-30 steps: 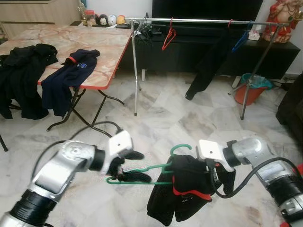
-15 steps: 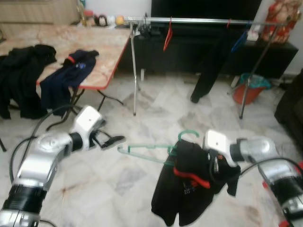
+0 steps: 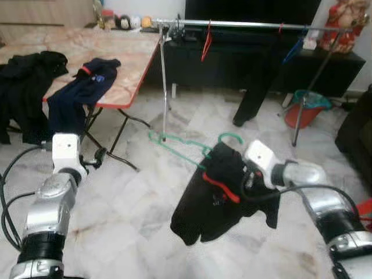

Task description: Hang hanger

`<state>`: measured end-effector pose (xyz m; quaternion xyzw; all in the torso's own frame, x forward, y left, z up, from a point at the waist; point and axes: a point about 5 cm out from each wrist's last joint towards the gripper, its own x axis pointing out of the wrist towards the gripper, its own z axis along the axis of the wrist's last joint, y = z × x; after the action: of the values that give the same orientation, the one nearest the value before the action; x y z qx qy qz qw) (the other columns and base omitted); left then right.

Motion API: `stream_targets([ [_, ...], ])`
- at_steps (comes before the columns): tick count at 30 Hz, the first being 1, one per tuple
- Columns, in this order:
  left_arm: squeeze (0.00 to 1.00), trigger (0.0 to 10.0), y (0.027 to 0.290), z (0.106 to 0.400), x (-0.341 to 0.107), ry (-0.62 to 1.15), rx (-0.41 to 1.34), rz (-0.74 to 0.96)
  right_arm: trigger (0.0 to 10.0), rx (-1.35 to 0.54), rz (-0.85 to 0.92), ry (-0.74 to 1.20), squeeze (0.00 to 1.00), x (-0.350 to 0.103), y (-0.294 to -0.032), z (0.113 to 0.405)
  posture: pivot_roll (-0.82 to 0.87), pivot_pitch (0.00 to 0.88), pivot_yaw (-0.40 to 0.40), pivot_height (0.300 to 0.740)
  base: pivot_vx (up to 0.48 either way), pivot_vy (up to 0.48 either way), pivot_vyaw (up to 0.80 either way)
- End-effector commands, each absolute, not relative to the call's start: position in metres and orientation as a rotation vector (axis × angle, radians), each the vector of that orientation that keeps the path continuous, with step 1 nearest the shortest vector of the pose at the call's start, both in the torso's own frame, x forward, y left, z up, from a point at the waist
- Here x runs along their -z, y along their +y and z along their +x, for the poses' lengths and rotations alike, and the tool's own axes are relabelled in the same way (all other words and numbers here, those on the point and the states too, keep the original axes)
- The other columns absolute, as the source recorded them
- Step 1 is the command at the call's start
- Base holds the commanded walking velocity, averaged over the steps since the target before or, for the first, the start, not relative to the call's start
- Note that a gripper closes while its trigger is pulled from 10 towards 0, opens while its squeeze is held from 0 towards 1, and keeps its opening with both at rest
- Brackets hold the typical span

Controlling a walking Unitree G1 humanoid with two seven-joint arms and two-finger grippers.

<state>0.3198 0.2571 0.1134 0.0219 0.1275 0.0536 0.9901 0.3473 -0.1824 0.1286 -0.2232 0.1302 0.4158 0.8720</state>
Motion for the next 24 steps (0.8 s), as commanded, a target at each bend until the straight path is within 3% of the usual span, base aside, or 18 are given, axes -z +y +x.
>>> stream_targets([
  [1, 0.0, 10.0, 0.251, 0.315, -0.094, 0.338, -0.071, 0.061, 10.0, -0.845, -0.464, 0.237, 0.0, -0.139, -0.181, 0.354, 0.14, 0.0, -0.053, 0.74, 0.0, 0.0, 0.0],
  [8, 0.0, 10.0, 0.21, 0.301, -0.045, 0.522, 0.211, 0.112, 10.0, -0.917, -0.452, 0.205, 0.0, -0.146, -0.149, 0.363, 0.16, 0.0, -0.069, 0.74, 0.0, 0.0, 0.0],
  [22, 0.0, 10.0, 0.167, 0.305, -0.036, 0.462, 0.403, 0.072, 10.0, -1.104, -0.414, 0.128, 0.0, -0.161, -0.084, 0.364, 0.16, 0.0, -0.087, 0.74, 0.0, 0.0, 0.0],
  [23, 0.84, 10.0, 0.165, 0.305, -0.035, 0.455, 0.41, 0.059, 10.0, -1.12, -0.408, 0.122, 0.0, -0.161, -0.079, 0.363, 0.15, 0.0, -0.088, 0.74, 0.0, 0.0, 0.0],
  [24, 1.0, 10.0, 0.163, 0.305, -0.035, 0.45, 0.416, 0.057, 10.0, -1.126, -0.407, 0.122, 0.0, -0.162, -0.078, 0.362, 0.15, 0.0, -0.089, 0.74, 0.0, 0.0, 0.0],
])
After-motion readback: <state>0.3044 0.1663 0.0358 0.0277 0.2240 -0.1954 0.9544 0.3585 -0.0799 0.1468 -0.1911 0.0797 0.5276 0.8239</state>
